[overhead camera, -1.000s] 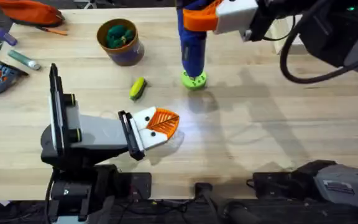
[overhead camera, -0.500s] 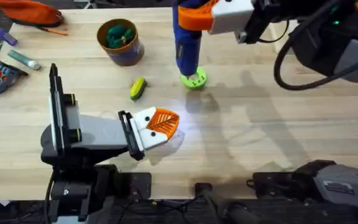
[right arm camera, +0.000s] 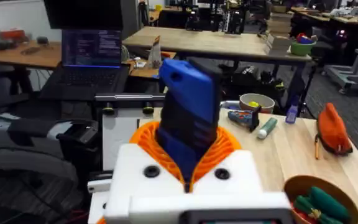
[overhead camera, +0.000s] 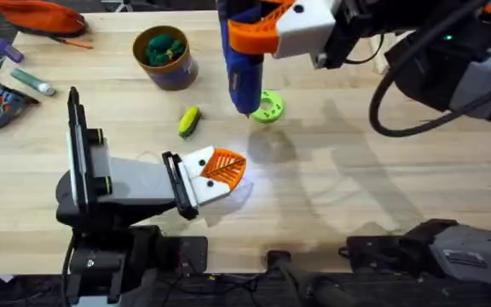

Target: Pick up the gripper from the table and insert it into the empty holder that is missing its gripper. Then pick up a screw, insert it into the mounting hole, and use the screwdriver to tighten it. Finally, clean up the table by picking up the vegetable and placing it into the bucket.

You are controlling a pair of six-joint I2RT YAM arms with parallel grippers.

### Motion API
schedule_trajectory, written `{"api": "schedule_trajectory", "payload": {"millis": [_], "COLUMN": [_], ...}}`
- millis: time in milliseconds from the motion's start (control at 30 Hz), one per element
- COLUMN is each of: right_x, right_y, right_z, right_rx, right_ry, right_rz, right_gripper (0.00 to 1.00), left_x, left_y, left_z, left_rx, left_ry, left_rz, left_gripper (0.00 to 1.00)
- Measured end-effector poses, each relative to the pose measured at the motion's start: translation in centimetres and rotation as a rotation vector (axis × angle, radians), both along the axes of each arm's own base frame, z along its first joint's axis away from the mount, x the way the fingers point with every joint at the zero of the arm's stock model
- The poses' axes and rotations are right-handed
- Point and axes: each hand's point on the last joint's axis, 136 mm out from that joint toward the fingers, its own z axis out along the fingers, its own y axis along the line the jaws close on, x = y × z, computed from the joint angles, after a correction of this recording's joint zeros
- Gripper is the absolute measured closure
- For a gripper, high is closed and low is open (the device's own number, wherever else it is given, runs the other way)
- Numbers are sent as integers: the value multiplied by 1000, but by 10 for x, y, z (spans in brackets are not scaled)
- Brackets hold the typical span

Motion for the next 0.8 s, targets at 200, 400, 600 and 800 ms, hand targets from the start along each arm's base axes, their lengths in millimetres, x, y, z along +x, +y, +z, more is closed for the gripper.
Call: {"api": "schedule_trajectory", "payload": {"millis": [200, 400, 600, 800], "right_x": [-19, -34, -45, -59], "right_y": [14, 22, 27, 35], "right_z": [3, 5, 10, 11], "right_rx": [12, 22, 41, 42], "right_ry": [-24, -41, -68, -60], "right_rz": [61, 105, 137, 178], "right_gripper": [975, 975, 975, 975], "left_x": [0, 0, 0, 0], "left_y": [0, 0, 0, 0], "left_z": [0, 0, 0, 0], "left_rx": [0, 0, 0, 0], "left_ry": [0, 0, 0, 0], "left_rz": [0, 0, 0, 0], "left_gripper": [986, 986, 986, 986]}}
